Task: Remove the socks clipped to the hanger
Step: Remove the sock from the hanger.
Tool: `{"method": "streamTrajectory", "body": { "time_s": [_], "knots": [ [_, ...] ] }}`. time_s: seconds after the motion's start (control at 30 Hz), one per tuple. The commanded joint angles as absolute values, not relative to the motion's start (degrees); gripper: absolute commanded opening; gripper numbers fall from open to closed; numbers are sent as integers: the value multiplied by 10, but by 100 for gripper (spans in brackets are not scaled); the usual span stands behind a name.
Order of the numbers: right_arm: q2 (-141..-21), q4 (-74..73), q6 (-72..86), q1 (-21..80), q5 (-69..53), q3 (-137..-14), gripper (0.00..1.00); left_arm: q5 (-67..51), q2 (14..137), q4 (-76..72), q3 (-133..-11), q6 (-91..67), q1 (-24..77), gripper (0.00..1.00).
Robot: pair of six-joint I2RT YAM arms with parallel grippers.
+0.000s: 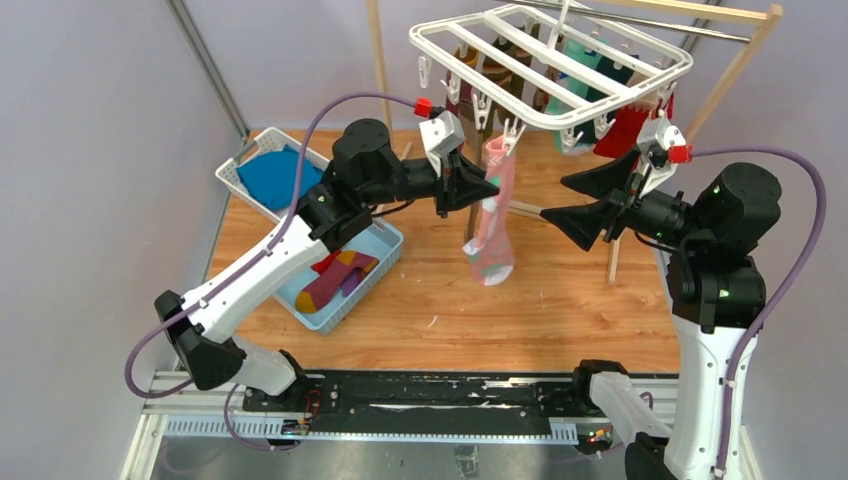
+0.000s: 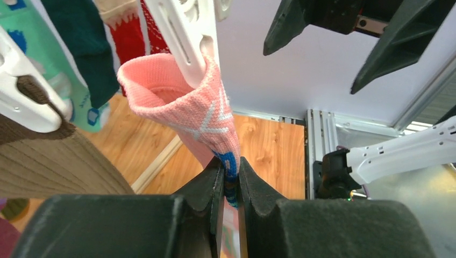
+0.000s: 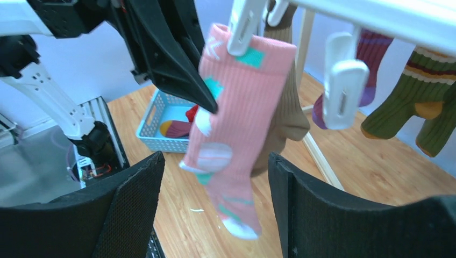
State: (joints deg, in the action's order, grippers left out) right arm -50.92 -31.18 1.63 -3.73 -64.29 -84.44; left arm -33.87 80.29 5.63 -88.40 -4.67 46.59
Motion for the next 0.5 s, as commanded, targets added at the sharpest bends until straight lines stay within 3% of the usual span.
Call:
{"method": "streamTrajectory", "body": {
  "time_s": [0.0, 0.2, 0.47],
  "knots": [
    [-495, -215, 125, -32, -684, -828, 69, -313, 822, 83, -909, -26, 491, 16],
    [-484, -182, 179, -32, -671, -823, 66, -291, 869, 116, -954, -5, 529, 16],
    [-484, -131, 213, -33, -564, -780, 64, -299, 913, 135, -1015, -19, 544, 16]
  ]
}}
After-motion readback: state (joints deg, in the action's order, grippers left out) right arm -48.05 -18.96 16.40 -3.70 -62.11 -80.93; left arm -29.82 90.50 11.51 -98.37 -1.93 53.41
